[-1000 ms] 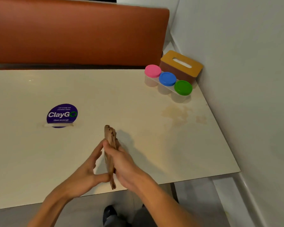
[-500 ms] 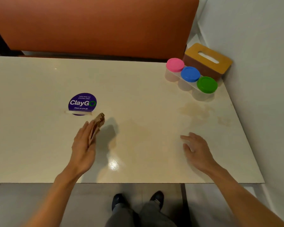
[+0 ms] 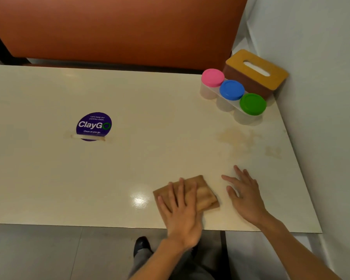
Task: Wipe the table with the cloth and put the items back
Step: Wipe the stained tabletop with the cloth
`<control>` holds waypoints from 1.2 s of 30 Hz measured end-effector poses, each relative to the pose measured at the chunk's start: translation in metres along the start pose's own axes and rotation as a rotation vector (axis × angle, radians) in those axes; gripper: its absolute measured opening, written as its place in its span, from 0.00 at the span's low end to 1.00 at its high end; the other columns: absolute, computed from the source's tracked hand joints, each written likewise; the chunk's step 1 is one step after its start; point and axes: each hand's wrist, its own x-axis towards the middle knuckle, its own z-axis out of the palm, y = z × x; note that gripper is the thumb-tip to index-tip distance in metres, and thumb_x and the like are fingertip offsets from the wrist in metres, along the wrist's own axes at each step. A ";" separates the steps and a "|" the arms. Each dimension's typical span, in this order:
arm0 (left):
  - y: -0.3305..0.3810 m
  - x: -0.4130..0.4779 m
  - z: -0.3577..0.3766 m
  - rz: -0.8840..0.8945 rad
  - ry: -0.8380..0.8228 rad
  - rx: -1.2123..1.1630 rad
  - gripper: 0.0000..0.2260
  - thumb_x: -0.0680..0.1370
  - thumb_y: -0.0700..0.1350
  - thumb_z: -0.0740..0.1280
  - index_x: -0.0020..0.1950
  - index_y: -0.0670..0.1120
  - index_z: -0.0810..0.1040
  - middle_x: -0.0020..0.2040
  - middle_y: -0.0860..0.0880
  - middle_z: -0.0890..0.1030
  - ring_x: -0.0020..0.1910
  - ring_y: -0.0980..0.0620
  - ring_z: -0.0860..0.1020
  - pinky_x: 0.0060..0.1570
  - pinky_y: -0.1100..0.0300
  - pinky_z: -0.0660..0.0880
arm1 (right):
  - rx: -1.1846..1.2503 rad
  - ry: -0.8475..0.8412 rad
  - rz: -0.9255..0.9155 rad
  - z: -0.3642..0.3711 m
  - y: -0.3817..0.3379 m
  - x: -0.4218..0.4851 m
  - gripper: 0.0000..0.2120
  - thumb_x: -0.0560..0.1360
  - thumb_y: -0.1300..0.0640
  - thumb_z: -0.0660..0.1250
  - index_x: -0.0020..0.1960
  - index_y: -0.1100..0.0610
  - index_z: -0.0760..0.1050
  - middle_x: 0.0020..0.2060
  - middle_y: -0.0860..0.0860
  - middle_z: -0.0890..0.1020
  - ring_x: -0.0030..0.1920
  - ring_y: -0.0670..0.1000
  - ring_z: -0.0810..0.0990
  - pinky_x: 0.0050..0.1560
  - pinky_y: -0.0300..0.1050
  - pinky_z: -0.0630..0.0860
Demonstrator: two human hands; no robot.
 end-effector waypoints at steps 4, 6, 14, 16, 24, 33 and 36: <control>0.045 0.001 0.009 0.083 -0.076 -0.128 0.32 0.78 0.54 0.52 0.76 0.62 0.35 0.75 0.56 0.28 0.72 0.47 0.24 0.62 0.43 0.19 | 0.371 0.002 0.083 -0.015 -0.006 -0.009 0.14 0.83 0.50 0.54 0.65 0.38 0.70 0.72 0.41 0.65 0.76 0.41 0.53 0.78 0.50 0.49; 0.055 0.002 0.007 0.109 -0.120 -0.246 0.31 0.78 0.53 0.52 0.77 0.64 0.39 0.77 0.59 0.32 0.74 0.51 0.26 0.62 0.49 0.17 | 0.558 0.001 0.147 -0.021 -0.010 -0.015 0.14 0.82 0.47 0.54 0.64 0.39 0.72 0.70 0.42 0.71 0.74 0.42 0.62 0.73 0.42 0.61; 0.085 0.033 -0.074 0.215 -0.332 -1.077 0.10 0.83 0.54 0.56 0.51 0.62 0.78 0.53 0.60 0.81 0.52 0.62 0.79 0.60 0.63 0.72 | 1.242 -0.175 0.216 -0.054 -0.013 -0.010 0.27 0.73 0.33 0.58 0.64 0.48 0.77 0.60 0.53 0.81 0.60 0.55 0.80 0.56 0.51 0.77; 0.086 0.047 -0.090 0.191 -0.378 -1.122 0.12 0.81 0.58 0.58 0.52 0.57 0.80 0.51 0.53 0.84 0.49 0.55 0.82 0.52 0.61 0.77 | 1.190 -0.169 0.197 -0.059 -0.015 -0.001 0.31 0.69 0.38 0.70 0.67 0.52 0.73 0.61 0.54 0.81 0.61 0.55 0.79 0.57 0.51 0.77; 0.103 0.086 -0.098 0.184 -0.464 -1.130 0.20 0.76 0.65 0.61 0.64 0.57 0.75 0.60 0.52 0.81 0.58 0.56 0.80 0.52 0.64 0.78 | 1.481 -0.315 0.276 -0.085 -0.021 0.029 0.19 0.73 0.52 0.72 0.61 0.58 0.79 0.60 0.62 0.80 0.61 0.61 0.79 0.53 0.55 0.79; 0.026 0.167 -0.102 0.118 0.020 -0.154 0.35 0.71 0.72 0.57 0.76 0.65 0.53 0.78 0.54 0.55 0.76 0.50 0.56 0.73 0.45 0.54 | 0.686 0.034 0.060 -0.143 0.002 0.054 0.13 0.81 0.58 0.59 0.61 0.46 0.76 0.53 0.40 0.84 0.59 0.40 0.79 0.57 0.33 0.73; -0.011 0.182 -0.090 0.117 -0.107 0.199 0.34 0.74 0.73 0.48 0.76 0.66 0.37 0.78 0.56 0.32 0.77 0.49 0.32 0.73 0.37 0.38 | 0.393 0.218 -0.065 -0.164 0.027 0.073 0.25 0.78 0.69 0.56 0.62 0.41 0.72 0.55 0.30 0.79 0.60 0.32 0.74 0.58 0.26 0.69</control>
